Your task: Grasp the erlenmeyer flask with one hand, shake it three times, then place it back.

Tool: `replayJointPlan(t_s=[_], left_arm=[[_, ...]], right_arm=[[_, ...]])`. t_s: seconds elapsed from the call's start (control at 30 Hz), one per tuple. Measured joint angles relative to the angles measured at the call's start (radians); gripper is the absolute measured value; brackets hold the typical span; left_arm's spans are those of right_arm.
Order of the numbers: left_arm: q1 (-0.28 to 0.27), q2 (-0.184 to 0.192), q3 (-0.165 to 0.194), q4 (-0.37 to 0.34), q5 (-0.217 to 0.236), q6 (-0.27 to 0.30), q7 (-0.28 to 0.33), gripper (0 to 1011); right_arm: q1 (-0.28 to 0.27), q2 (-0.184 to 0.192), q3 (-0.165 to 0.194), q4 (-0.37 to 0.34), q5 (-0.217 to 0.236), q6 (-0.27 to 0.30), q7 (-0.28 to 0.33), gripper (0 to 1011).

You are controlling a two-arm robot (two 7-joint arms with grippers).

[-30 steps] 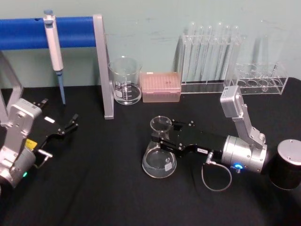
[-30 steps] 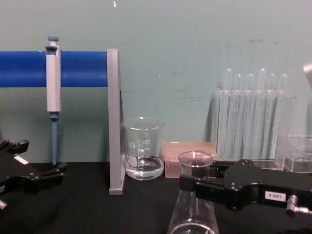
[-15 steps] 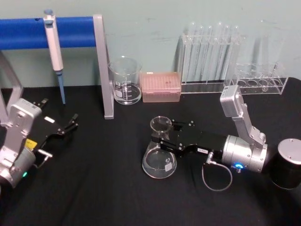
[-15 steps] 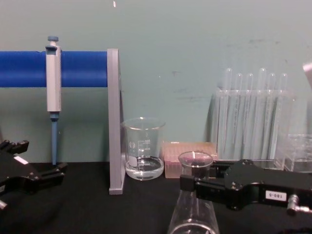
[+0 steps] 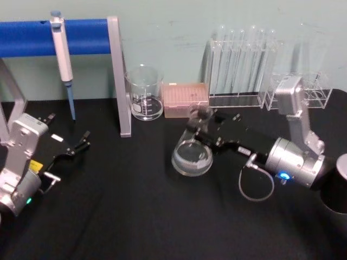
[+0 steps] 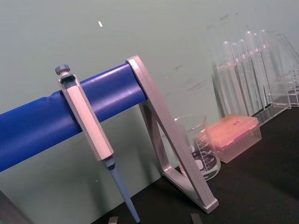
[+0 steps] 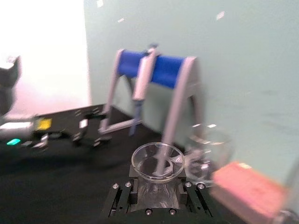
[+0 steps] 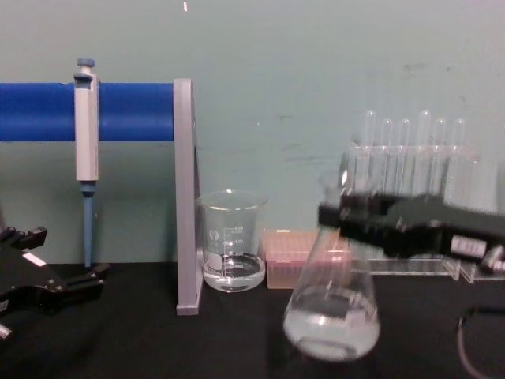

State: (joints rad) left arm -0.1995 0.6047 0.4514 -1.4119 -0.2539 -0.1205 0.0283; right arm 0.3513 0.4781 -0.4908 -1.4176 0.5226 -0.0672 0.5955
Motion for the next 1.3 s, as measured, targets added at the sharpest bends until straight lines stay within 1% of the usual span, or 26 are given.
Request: replayJointPlan(t_s=[0.07,0.1,0.13,0.17,0.2,0.27,0.3,0.4,0.43,0.63,0.67,0.73,0.97,1.17,1.23,1.3], left_arm=[[0.000,0.000,0.000,0.000,0.000,0.000,0.000,1001],[0.000,0.000,0.000,0.000,0.000,0.000,0.000,1001],[0.000,0.000,0.000,0.000,0.000,0.000,0.000,1001],[0.000,0.000,0.000,0.000,0.000,0.000,0.000,1001],[0.000,0.000,0.000,0.000,0.000,0.000,0.000,1001],[0.000,0.000,0.000,0.000,0.000,0.000,0.000,1001],[0.000,0.000,0.000,0.000,0.000,0.000,0.000,1001],[0.000,0.000,0.000,0.000,0.000,0.000,0.000,1001],[0.000,0.000,0.000,0.000,0.000,0.000,0.000,1001],[0.000,0.000,0.000,0.000,0.000,0.000,0.000,1001],[0.000,0.000,0.000,0.000,0.000,0.000,0.000,1001],[0.000,0.000,0.000,0.000,0.000,0.000,0.000,1001],[0.000,0.000,0.000,0.000,0.000,0.000,0.000,1001],[0.000,0.000,0.000,0.000,0.000,0.000,0.000,1001],[0.000,0.000,0.000,0.000,0.000,0.000,0.000,1001],[0.000,0.000,0.000,0.000,0.000,0.000,0.000,1001]], right_arm=[[-0.028,0.001,0.037,-0.053,-0.013,0.005,-0.074,456],[-0.028,0.001,0.037,-0.053,-0.013,0.005,-0.074,456],[-0.041,-0.001,0.055,-0.079,-0.021,0.007,-0.109,456],[-0.047,-0.002,0.063,-0.090,-0.026,0.007,-0.126,456],[-0.058,-0.005,0.079,-0.111,-0.035,0.007,-0.157,456],[-0.067,-0.009,0.092,-0.130,-0.045,0.007,-0.184,456],[-0.076,-0.012,0.106,-0.149,-0.054,0.008,-0.208,456],[-0.089,-0.018,0.125,-0.175,-0.070,0.012,-0.246,456],[-0.097,-0.021,0.136,-0.189,-0.080,0.015,-0.268,456],[-0.127,-0.042,0.175,-0.236,-0.120,0.037,-0.356,456],[-0.127,-0.042,0.175,-0.236,-0.120,0.037,-0.356,456],[-0.135,-0.052,0.187,-0.243,-0.132,0.047,-0.373,456],[-0.143,-0.068,0.201,-0.245,-0.147,0.059,-0.378,456],[-0.137,-0.084,0.204,-0.227,-0.147,0.070,-0.343,456],[-0.129,-0.090,0.200,-0.217,-0.145,0.072,-0.312,456],[-0.127,-0.091,0.198,-0.215,-0.145,0.072,-0.303,456]])
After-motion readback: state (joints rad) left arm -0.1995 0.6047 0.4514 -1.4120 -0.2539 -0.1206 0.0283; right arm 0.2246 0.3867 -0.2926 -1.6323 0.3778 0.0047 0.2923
